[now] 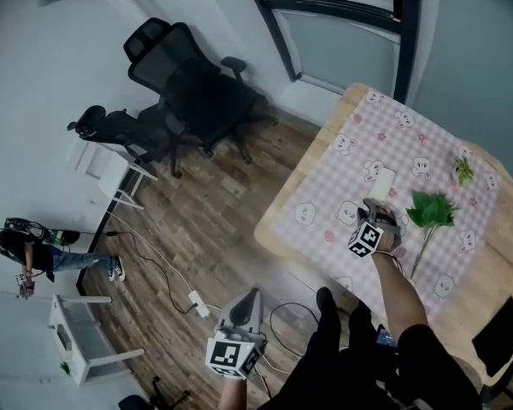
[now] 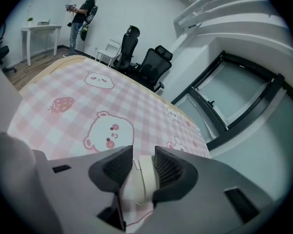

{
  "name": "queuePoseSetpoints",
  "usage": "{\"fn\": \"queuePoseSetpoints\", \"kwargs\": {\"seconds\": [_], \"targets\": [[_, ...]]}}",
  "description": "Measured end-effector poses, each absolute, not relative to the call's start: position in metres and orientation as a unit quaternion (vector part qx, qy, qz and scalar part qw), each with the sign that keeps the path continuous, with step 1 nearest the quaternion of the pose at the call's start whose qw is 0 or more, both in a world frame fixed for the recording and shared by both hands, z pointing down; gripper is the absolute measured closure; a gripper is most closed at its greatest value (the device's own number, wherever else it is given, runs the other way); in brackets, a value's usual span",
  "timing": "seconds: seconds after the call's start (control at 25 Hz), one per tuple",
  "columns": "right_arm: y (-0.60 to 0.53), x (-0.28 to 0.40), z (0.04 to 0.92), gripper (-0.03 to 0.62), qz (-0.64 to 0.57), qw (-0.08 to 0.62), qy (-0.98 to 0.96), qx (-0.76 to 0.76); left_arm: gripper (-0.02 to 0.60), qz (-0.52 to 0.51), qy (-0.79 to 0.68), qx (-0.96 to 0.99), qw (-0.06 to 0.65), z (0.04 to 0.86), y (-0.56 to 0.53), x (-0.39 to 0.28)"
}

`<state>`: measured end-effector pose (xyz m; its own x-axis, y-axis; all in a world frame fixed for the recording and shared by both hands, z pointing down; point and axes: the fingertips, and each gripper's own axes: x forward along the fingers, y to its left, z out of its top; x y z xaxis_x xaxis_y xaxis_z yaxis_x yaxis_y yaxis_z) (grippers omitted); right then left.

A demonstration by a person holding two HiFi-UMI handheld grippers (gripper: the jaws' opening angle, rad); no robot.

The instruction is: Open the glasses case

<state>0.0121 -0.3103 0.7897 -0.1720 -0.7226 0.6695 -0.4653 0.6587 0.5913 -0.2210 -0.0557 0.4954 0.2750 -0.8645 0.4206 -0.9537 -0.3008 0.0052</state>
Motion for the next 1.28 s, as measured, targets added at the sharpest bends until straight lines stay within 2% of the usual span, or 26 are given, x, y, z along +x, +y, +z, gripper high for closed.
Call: {"fn": "queuePoseSetpoints", "kwargs": {"seconds": [0.16,0.2,0.28,0.48,1.0,1.28], "targets": [[-0.311,0.011,0.787,0.459,-0.122,0.505,-0.753,0.403,0.583,0.169,-0.571,0.791,0.141,0.492,-0.064,-0.212],[-0.311,0.011,0.785,0.505,-0.12,0.501,-0.754,0.407,0.583,0.171,-0.568,0.794,0.138,0.493,-0.065,-0.211],[-0.31,0.011,0.779,0.534,-0.111,0.491,-0.756,0.418,0.583,0.178,-0.559,0.8,0.127,0.496,-0.067,-0.21],[-0.304,0.022,0.758,0.54,-0.066,0.435,-0.766,0.469,0.583,0.181,-0.547,0.808,0.121,0.497,-0.069,-0.205],[-0.272,0.118,0.744,0.548,0.133,0.297,-0.703,0.632,0.583,0.175,-0.52,0.829,0.106,0.487,-0.087,-0.174],[-0.26,0.148,0.766,0.551,0.229,0.275,-0.671,0.649,0.583,0.176,-0.506,0.839,0.097,0.485,-0.09,-0.168]]}}
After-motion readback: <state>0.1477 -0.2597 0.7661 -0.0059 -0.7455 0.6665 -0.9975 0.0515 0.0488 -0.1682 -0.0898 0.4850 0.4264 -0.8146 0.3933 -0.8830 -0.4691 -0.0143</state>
